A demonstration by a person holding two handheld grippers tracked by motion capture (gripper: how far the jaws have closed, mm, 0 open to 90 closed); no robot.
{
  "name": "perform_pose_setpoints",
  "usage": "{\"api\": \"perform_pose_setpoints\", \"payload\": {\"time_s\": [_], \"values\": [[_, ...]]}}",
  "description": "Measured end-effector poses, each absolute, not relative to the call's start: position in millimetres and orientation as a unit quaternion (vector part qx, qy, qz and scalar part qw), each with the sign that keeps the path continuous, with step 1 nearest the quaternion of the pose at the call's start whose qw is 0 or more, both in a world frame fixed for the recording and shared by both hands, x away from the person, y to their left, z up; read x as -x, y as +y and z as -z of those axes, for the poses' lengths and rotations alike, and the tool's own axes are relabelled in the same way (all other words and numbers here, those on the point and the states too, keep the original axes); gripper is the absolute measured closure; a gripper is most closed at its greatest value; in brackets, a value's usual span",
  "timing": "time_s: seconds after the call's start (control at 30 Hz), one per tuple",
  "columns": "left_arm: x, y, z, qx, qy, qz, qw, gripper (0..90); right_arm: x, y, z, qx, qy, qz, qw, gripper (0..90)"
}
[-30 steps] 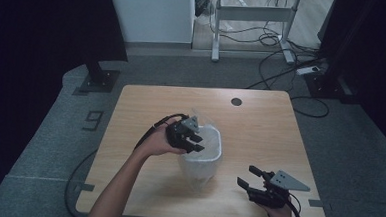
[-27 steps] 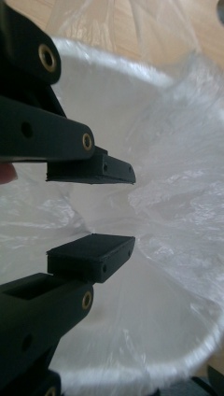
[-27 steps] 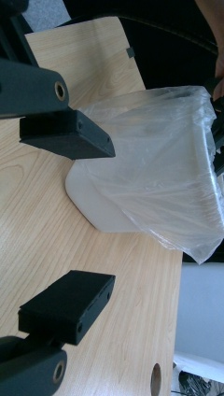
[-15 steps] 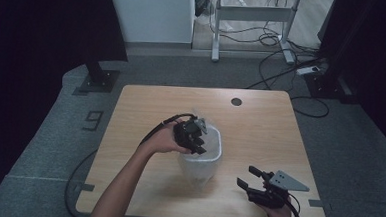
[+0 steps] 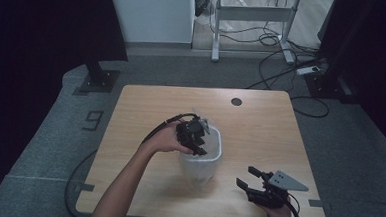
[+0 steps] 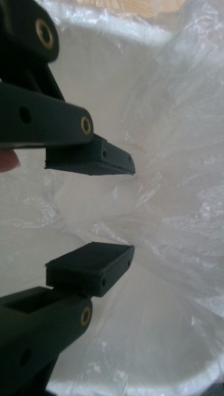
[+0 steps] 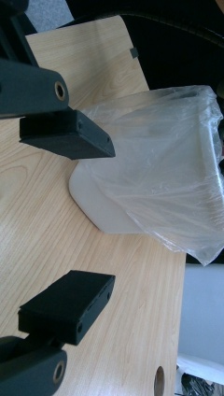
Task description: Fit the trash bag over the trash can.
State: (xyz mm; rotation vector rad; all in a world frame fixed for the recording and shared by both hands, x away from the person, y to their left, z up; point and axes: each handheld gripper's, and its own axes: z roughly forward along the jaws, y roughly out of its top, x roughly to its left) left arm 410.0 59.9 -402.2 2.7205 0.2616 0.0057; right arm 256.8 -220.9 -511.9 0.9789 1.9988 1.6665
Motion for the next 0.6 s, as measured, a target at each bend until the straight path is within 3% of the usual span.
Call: {"api": "perform_pose_setpoints", "payload": {"time_s": [0.17, 0.6], "values": [[-408, 60, 402, -0.974, 0.093, -0.006, 0.206, 49.3, -257, -222, 512, -0.347, 0.707, -0.589, 0.18, 32.3], [-403, 94, 393, -0.941, 0.119, -0.027, 0.316, 40.8, -256, -222, 513, -0.348, 0.708, -0.587, 0.182, 32.3]]}}
